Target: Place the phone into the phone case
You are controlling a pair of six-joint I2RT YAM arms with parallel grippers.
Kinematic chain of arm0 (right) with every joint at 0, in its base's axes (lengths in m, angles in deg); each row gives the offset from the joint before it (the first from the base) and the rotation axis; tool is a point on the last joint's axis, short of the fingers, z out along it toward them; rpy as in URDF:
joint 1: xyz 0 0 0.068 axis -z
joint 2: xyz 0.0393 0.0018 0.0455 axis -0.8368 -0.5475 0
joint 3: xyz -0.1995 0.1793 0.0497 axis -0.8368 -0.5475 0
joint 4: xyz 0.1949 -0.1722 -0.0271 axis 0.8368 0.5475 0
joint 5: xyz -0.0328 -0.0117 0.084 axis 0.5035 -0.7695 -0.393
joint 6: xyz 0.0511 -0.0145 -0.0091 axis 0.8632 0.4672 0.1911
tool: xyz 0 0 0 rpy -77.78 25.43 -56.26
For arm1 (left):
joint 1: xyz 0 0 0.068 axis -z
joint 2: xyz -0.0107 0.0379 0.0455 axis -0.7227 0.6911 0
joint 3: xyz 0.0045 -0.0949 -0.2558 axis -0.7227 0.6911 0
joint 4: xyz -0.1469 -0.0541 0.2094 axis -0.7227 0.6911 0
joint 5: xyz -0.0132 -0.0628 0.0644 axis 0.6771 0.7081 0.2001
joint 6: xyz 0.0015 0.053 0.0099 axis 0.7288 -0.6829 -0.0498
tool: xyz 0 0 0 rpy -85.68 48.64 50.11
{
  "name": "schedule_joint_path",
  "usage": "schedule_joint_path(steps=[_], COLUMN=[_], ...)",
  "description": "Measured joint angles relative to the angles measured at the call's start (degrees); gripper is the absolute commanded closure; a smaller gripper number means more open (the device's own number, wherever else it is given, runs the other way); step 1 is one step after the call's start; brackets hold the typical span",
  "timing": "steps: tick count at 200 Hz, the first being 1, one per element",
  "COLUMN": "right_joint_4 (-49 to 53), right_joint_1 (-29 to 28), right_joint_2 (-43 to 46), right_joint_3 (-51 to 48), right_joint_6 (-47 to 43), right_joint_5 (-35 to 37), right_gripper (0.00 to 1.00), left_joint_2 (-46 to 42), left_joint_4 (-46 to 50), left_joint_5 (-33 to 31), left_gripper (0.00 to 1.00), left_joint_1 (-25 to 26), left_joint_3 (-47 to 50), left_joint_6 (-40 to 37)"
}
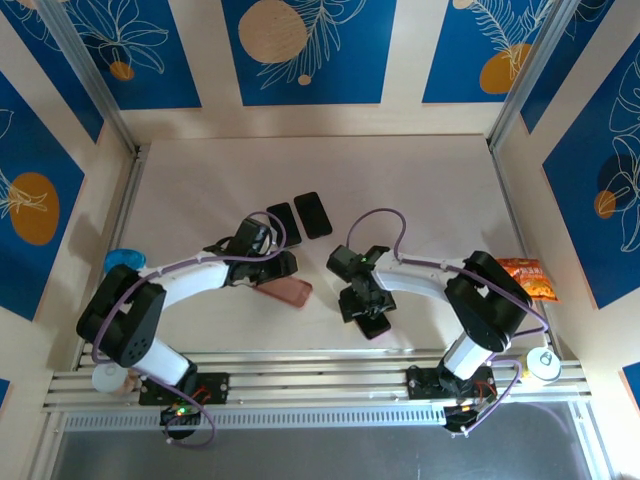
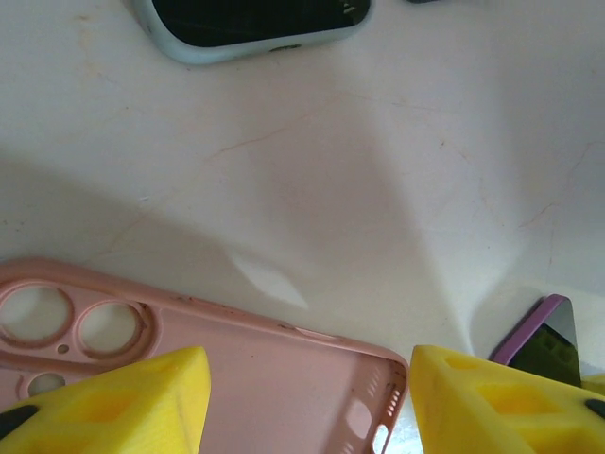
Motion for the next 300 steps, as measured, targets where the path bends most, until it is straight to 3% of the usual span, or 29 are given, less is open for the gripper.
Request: schedule_joint_path(steps=[37, 141, 271, 284, 300], right_joint_4=[2.4, 0.1, -5.0, -5.0, -4.7], right_joint_1=[-0.6, -0.6, 3.7, 4.0, 5.0], right_joint_2=[-1.5, 2.3, 4.0, 4.0, 4.0], right_joint_3=[2.2, 2.7, 2.4, 2.4, 2.4], right_joint_6=[-0.3, -3.3, -5.4, -5.4, -4.9], right_joint_5=[0.9, 3.3, -2.1, -2.3, -2.1], right_gripper=[0.45, 0.48, 0.48, 0.45, 0.33], left_joint_2=[-0.7, 3.8, 13.2, 13.5, 13.6], left_joint_4=[1.2, -3.5, -14.4, -15.0, -15.3], left_joint_5=[0.0, 9.9, 17.7, 17.7, 17.9], left_gripper=[0.41, 0.39, 0.4, 0.4, 0.41], left_joint_1=[0.0, 4.5, 6.6, 6.7, 6.8], left_joint_3=[-0.3, -3.9, -6.5, -6.5, -6.5], left_joint_6=[-0.3, -0.2, 4.9, 5.1, 5.5])
